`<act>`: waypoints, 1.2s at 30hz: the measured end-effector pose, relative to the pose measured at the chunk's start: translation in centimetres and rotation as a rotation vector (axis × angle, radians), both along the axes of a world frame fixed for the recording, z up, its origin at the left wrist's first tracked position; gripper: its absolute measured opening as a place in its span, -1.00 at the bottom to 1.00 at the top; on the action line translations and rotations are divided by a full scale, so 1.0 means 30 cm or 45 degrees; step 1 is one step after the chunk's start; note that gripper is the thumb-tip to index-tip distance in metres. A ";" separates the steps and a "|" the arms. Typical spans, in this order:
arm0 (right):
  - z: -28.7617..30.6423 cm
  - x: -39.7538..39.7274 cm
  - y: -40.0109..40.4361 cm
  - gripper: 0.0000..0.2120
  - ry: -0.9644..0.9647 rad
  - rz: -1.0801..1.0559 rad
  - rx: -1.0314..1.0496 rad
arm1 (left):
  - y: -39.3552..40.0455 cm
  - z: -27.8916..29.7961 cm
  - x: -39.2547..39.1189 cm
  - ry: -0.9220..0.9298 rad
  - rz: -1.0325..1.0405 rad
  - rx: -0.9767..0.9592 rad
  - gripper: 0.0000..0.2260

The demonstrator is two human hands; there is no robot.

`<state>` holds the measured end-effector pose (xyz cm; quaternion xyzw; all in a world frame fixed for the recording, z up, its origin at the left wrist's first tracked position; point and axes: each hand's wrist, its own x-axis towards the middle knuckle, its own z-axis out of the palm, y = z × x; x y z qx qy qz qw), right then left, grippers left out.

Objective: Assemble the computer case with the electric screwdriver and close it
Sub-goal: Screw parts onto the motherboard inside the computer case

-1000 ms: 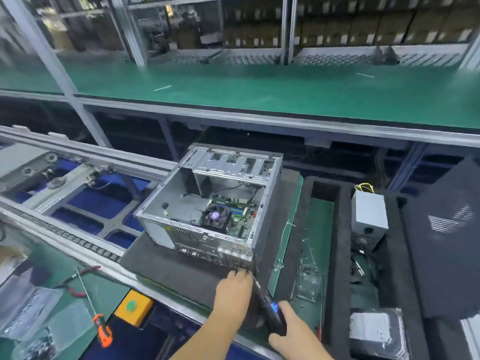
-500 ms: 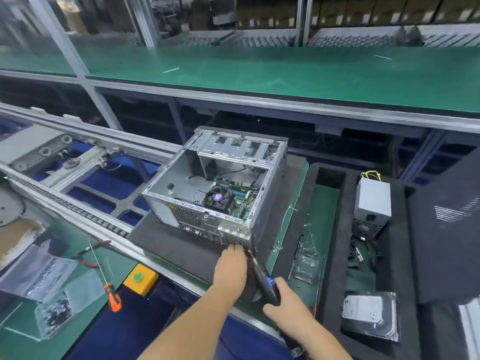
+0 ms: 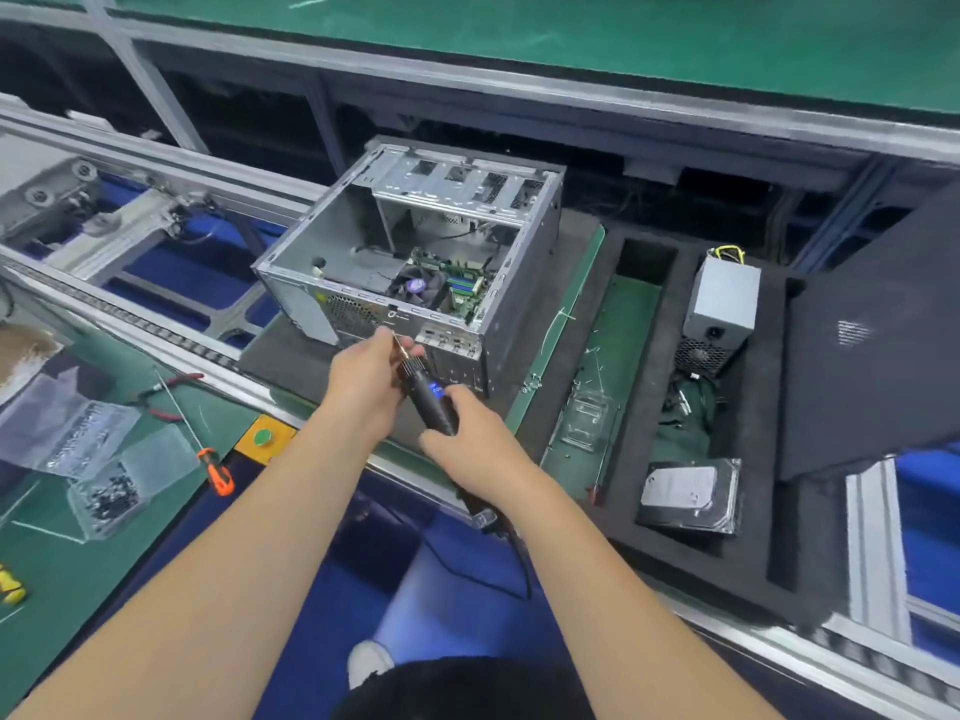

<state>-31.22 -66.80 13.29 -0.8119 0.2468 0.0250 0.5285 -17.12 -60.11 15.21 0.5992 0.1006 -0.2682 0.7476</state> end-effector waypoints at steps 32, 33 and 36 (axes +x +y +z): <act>0.125 0.553 0.681 -0.70 0.203 -0.349 -0.349 | 0.446 0.039 0.609 0.017 -0.358 0.091 -0.87; 0.129 0.556 0.691 -0.71 0.209 -0.366 -0.357 | 0.449 0.041 0.611 0.034 -0.368 0.088 -0.87; 0.142 0.555 0.713 -0.73 0.231 -0.403 -0.373 | 0.452 0.041 0.604 0.046 -0.395 0.091 -0.85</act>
